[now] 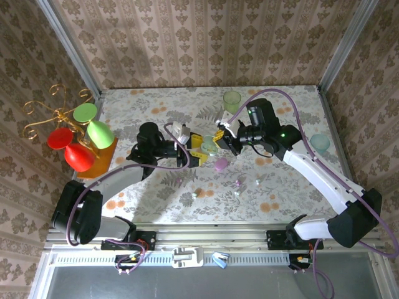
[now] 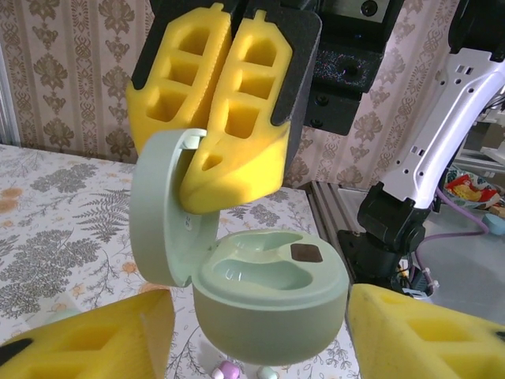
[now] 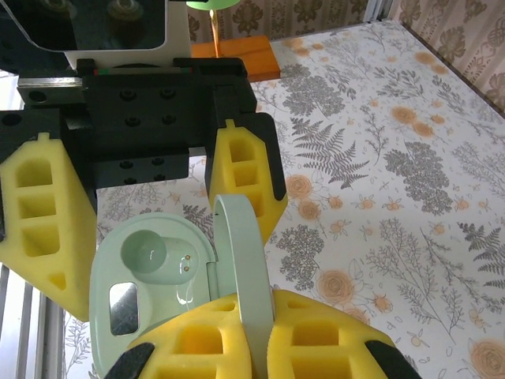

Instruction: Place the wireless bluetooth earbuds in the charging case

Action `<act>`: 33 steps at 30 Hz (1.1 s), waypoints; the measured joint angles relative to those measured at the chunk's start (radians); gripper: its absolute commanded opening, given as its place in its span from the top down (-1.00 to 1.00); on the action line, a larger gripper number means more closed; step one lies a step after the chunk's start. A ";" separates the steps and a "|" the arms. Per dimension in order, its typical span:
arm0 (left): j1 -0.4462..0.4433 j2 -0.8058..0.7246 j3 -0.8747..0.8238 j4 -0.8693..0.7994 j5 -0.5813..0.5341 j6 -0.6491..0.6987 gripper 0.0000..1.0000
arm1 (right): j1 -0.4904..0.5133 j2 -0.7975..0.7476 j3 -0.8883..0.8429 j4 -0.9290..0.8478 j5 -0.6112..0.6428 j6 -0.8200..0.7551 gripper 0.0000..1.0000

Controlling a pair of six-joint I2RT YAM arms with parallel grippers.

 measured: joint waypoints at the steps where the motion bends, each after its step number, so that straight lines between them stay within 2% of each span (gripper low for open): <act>1: 0.000 0.002 0.000 0.000 0.000 -0.002 -0.09 | 0.001 0.000 0.000 0.000 0.002 0.000 1.00; 5: -0.001 0.007 0.000 0.000 0.003 -0.010 -0.03 | 0.005 0.000 0.000 0.000 0.009 0.000 1.00; 8: -0.001 0.007 0.001 0.000 0.003 -0.013 -0.12 | 0.006 0.000 0.000 0.000 0.010 -0.003 1.00; 11: -0.001 0.008 0.002 0.000 0.003 -0.014 -0.13 | 0.010 0.000 0.000 0.000 0.014 -0.003 1.00; 18: -0.002 0.010 0.002 0.000 0.004 -0.020 0.01 | 0.011 0.000 0.000 0.000 0.024 -0.003 1.00; 22: -0.002 0.011 0.003 0.000 0.003 -0.021 -0.11 | 0.011 0.000 0.000 0.000 0.025 -0.003 1.00; 27: -0.002 0.013 0.004 0.002 0.003 -0.021 -0.11 | 0.015 0.001 0.000 0.000 0.026 -0.003 1.00; 33: -0.002 0.014 0.005 0.004 0.008 -0.022 0.02 | 0.015 0.001 0.000 0.000 0.028 -0.003 1.00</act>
